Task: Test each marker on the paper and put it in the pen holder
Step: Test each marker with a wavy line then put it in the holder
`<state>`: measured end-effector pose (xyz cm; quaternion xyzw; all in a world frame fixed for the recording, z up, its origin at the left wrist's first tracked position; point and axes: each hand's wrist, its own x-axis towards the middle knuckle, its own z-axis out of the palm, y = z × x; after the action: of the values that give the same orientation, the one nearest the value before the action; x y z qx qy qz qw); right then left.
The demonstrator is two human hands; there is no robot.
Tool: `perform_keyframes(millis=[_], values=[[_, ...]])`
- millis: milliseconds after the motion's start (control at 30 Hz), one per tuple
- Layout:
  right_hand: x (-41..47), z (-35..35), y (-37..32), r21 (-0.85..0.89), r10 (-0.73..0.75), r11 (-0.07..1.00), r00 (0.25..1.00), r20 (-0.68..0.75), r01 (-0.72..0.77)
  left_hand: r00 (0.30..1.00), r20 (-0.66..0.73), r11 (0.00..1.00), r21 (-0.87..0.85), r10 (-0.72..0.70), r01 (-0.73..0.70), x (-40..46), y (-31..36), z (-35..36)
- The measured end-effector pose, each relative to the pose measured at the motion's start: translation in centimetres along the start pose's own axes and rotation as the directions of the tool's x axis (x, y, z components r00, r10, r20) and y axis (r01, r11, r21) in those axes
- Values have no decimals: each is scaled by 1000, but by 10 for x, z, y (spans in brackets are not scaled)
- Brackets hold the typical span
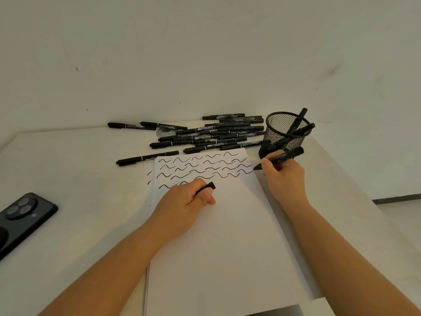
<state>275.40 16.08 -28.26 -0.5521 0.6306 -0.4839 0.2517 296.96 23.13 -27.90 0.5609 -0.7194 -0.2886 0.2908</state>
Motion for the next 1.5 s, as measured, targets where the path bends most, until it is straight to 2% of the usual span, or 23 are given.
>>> perform_keyframes(millis=[100, 200, 300, 367, 467, 567, 667, 1133, 1233, 1367, 1500], values=[[-3, -6, -3, 153, -1, 988, 999, -52, 9, 1000, 3, 1000, 6, 2, -2, 0, 0, 0], [-7, -9, -7, 310, 6, 951, 1000, -19, 1, 1000, -1, 1000, 11, -6, 6, 0, -1, -1], [-12, -10, -12, 441, 24, 894, 992, 126, -77, 1000, 2, 999, 34, -4, 4, 0, -2, 0], [-15, -11, -15, 565, 18, 809, 967, 254, -163, 1000, 3, 999, 42, 10, -10, 0, -2, 1], [-21, -10, -19, 638, -34, 728, 916, 399, -250, 1000, 12, 999, 45, 10, -10, 1, -3, 1], [-24, -9, -21, 645, -89, 710, 874, 478, -281, 1000, 21, 999, 39, 1, -2, 1, -3, 1], [-27, -7, -22, 613, -112, 740, 848, 517, -276, 1000, 25, 999, 40, -3, 2, 1, -3, 1], [-35, -4, -25, 489, -165, 856, 811, 561, -164, 999, 0, 999, 3, 39, -39, 0, -1, -1], [-38, -5, -27, 470, -192, 872, 790, 582, -134, 996, -21, 995, 58, 81, -80, -2, 3, -1], [-41, -2, -27, 521, -223, 837, 766, 603, -167, 995, -66, 994, 88, 71, -65, -5, 8, -1], [-43, 2, -26, 596, -213, 765, 779, 590, -243, 986, -127, 990, 106, 108, -94, -8, 16, 0]])
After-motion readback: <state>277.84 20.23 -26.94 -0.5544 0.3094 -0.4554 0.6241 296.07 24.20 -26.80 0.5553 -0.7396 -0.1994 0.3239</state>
